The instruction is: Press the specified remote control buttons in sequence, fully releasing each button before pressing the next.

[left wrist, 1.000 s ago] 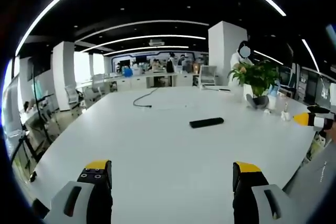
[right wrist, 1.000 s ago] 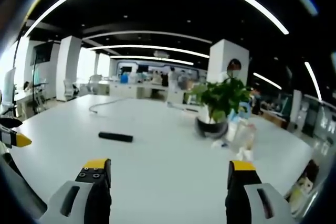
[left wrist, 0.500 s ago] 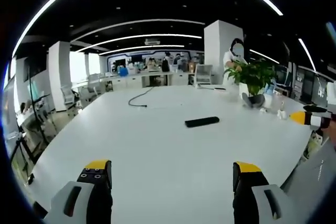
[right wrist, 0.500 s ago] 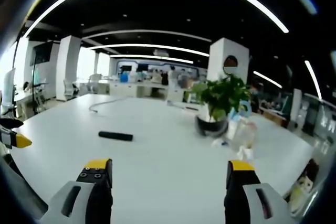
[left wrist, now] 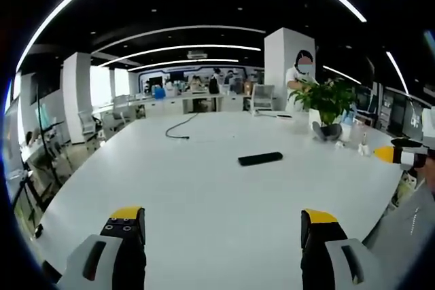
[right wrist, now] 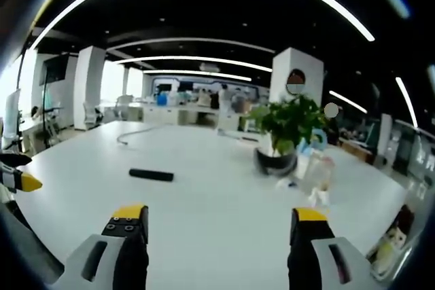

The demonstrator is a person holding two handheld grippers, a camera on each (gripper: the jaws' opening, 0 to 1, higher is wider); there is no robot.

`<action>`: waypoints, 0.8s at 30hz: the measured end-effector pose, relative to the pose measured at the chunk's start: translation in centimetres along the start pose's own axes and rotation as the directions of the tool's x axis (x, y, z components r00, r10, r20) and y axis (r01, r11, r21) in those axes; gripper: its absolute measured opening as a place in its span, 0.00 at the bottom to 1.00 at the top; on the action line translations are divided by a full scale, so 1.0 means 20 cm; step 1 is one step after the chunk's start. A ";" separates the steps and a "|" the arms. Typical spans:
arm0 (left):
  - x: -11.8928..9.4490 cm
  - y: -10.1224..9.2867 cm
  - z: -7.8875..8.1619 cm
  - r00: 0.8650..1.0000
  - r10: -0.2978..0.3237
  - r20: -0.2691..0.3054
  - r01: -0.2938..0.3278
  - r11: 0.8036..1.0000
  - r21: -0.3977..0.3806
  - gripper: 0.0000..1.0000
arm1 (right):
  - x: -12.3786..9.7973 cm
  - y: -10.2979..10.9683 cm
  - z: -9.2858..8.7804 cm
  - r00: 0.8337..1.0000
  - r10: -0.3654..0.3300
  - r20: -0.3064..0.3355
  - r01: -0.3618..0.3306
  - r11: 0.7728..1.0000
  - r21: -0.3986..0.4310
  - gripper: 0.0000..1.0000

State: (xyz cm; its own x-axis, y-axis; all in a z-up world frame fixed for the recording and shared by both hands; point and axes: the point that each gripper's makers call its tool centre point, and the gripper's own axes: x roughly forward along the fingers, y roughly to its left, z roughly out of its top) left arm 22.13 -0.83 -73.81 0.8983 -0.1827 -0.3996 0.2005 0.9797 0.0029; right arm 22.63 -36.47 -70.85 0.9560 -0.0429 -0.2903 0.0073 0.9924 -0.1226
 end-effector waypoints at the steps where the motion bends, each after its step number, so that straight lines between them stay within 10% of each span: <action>1: 0.00 0.00 0.00 1.000 -0.002 0.000 0.002 1.000 0.002 0.98 | 0.00 0.00 0.00 1.000 0.003 0.000 -0.003 1.000 0.001 0.83; 11: 0.00 -0.04 0.03 0.996 -0.085 0.001 0.085 0.994 -0.063 0.98 | 0.00 0.04 -0.02 0.999 0.046 -0.026 -0.045 0.998 0.037 0.66; 24: 0.12 -0.13 0.13 0.973 -0.224 -0.047 0.224 0.974 -0.021 0.97 | 0.00 0.10 -0.08 0.988 0.113 -0.102 -0.107 0.992 0.065 0.20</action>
State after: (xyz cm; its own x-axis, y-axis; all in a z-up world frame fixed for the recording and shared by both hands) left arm 24.83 -3.97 -72.38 0.8108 -0.3938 -0.4330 0.3879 0.9156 -0.1062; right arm 22.13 -34.61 -72.56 0.9157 0.0580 -0.3977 -0.0756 0.9967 -0.0286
